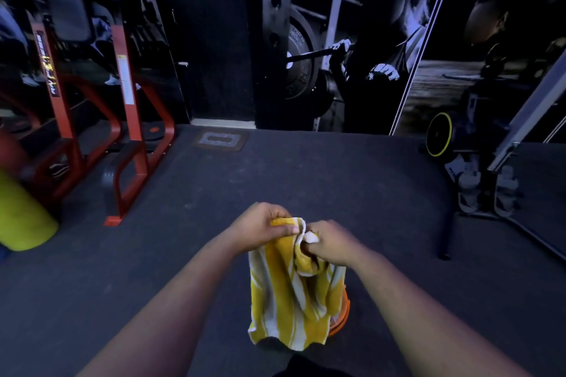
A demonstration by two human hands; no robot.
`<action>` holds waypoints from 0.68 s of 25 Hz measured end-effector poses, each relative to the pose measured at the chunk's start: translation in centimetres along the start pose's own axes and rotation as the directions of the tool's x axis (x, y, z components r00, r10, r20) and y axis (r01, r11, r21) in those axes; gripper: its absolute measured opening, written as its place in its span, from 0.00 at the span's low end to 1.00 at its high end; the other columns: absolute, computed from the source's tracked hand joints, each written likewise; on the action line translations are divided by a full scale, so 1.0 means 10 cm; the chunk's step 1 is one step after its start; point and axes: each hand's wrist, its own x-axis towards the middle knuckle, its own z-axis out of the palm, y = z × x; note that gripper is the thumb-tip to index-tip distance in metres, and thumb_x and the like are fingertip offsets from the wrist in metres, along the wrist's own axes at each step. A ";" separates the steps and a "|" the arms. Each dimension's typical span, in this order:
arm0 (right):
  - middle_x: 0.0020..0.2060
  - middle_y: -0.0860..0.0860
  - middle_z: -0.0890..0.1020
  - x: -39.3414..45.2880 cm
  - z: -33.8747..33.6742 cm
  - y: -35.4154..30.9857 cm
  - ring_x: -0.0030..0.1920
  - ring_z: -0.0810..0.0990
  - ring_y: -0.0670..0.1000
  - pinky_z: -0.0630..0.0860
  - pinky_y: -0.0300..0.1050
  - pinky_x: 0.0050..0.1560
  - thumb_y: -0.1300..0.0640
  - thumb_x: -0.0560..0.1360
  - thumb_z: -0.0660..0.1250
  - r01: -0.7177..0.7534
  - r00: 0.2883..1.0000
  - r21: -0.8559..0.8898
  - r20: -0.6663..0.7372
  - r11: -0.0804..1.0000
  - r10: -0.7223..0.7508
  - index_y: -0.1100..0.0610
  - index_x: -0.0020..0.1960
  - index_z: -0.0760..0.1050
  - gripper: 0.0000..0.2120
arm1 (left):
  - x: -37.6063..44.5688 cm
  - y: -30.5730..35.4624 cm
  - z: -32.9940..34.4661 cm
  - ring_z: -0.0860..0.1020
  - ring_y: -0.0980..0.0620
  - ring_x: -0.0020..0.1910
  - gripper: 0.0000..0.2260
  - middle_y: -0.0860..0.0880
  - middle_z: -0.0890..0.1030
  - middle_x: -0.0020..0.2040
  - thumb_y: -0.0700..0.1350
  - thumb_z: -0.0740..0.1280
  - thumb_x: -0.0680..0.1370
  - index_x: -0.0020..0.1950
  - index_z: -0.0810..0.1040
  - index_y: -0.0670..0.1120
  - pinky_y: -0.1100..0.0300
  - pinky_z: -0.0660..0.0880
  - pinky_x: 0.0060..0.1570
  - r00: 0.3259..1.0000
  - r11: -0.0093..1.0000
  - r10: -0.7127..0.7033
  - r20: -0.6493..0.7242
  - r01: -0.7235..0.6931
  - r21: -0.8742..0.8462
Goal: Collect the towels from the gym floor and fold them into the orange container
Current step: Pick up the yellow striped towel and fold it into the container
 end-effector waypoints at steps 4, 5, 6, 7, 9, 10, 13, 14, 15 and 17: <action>0.32 0.40 0.79 -0.09 0.00 0.21 0.35 0.76 0.39 0.72 0.44 0.39 0.53 0.71 0.65 0.050 0.974 0.322 -0.226 0.945 0.025 0.45 0.37 0.75 0.05 | -0.14 -0.42 -0.16 0.81 0.53 0.41 0.20 0.52 0.81 0.38 0.66 0.73 0.70 0.43 0.79 0.49 0.52 0.76 0.41 0.986 0.937 -0.162 -0.032 0.164 0.308; 0.33 0.40 0.79 -0.10 -0.03 0.27 0.36 0.76 0.39 0.72 0.44 0.40 0.53 0.72 0.66 0.028 0.954 0.363 -0.289 0.931 0.084 0.44 0.37 0.76 0.06 | -0.20 -0.58 -0.18 0.80 0.51 0.42 0.20 0.53 0.80 0.38 0.66 0.72 0.72 0.41 0.76 0.49 0.52 0.74 0.40 0.973 0.863 -0.233 -0.009 0.211 0.460; 0.34 0.43 0.80 -0.11 -0.06 0.32 0.37 0.77 0.42 0.73 0.45 0.41 0.54 0.74 0.67 -0.018 0.933 0.407 -0.322 0.913 0.162 0.47 0.38 0.76 0.06 | -0.26 -0.73 -0.18 0.79 0.49 0.43 0.19 0.54 0.78 0.38 0.65 0.70 0.73 0.40 0.75 0.50 0.53 0.73 0.40 0.960 0.822 -0.281 -0.002 0.241 0.516; 0.34 0.47 0.80 -0.12 -0.08 0.36 0.38 0.77 0.45 0.73 0.46 0.42 0.56 0.75 0.68 -0.065 0.914 0.440 -0.334 0.895 0.231 0.51 0.38 0.76 0.08 | -0.34 -0.86 -0.17 0.78 0.49 0.42 0.20 0.52 0.77 0.38 0.65 0.68 0.74 0.39 0.75 0.49 0.53 0.72 0.40 0.957 0.837 -0.291 -0.006 0.257 0.482; 0.31 0.49 0.75 -0.14 -0.14 0.40 0.36 0.74 0.48 0.70 0.48 0.39 0.59 0.77 0.69 -0.124 0.881 0.464 -0.356 0.877 0.313 0.54 0.34 0.72 0.13 | -0.48 -0.99 -0.13 0.76 0.50 0.38 0.22 0.48 0.76 0.37 0.64 0.67 0.74 0.39 0.77 0.44 0.54 0.71 0.39 0.953 0.947 -0.277 -0.122 0.292 0.131; 0.30 0.47 0.73 -0.14 -0.15 0.41 0.35 0.72 0.48 0.68 0.48 0.38 0.59 0.77 0.68 -0.149 0.864 0.477 -0.363 0.866 0.349 0.53 0.32 0.69 0.16 | -0.52 -0.99 -0.10 0.74 0.51 0.38 0.20 0.48 0.75 0.36 0.59 0.69 0.77 0.40 0.77 0.42 0.56 0.70 0.38 0.933 0.948 -0.310 -0.184 0.288 -0.138; 0.30 0.48 0.72 -0.14 -0.08 0.45 0.35 0.72 0.51 0.68 0.49 0.37 0.58 0.77 0.68 -0.286 0.803 0.533 -0.321 0.796 0.503 0.54 0.33 0.67 0.17 | -0.53 -0.82 0.09 0.75 0.51 0.38 0.11 0.48 0.78 0.36 0.47 0.68 0.82 0.42 0.78 0.43 0.55 0.73 0.44 0.867 0.748 -0.429 -0.252 0.185 -0.638; 0.32 0.50 0.75 -0.14 -0.07 0.47 0.37 0.75 0.53 0.72 0.49 0.40 0.57 0.77 0.69 -0.330 0.777 0.577 -0.284 0.747 0.562 0.54 0.34 0.70 0.14 | -0.49 -0.72 0.16 0.76 0.50 0.37 0.11 0.47 0.78 0.37 0.47 0.69 0.82 0.43 0.78 0.42 0.54 0.74 0.43 0.857 0.691 -0.444 -0.260 0.143 -0.709; 0.34 0.52 0.78 -0.13 -0.08 0.50 0.38 0.78 0.55 0.76 0.51 0.43 0.57 0.77 0.70 -0.364 0.743 0.674 -0.206 0.643 0.637 0.56 0.38 0.73 0.10 | -0.43 -0.63 0.21 0.76 0.48 0.37 0.12 0.45 0.79 0.38 0.48 0.69 0.82 0.45 0.79 0.41 0.53 0.74 0.42 0.840 0.646 -0.468 -0.273 0.114 -0.755; 0.35 0.58 0.80 -0.12 -0.15 0.58 0.36 0.80 0.58 0.79 0.54 0.44 0.58 0.77 0.69 -0.339 0.695 0.904 0.055 0.259 0.717 0.61 0.43 0.75 0.08 | -0.29 -0.55 0.26 0.79 0.48 0.39 0.10 0.44 0.82 0.41 0.48 0.69 0.82 0.47 0.80 0.41 0.53 0.77 0.43 0.763 0.550 -0.569 -0.308 0.074 -0.832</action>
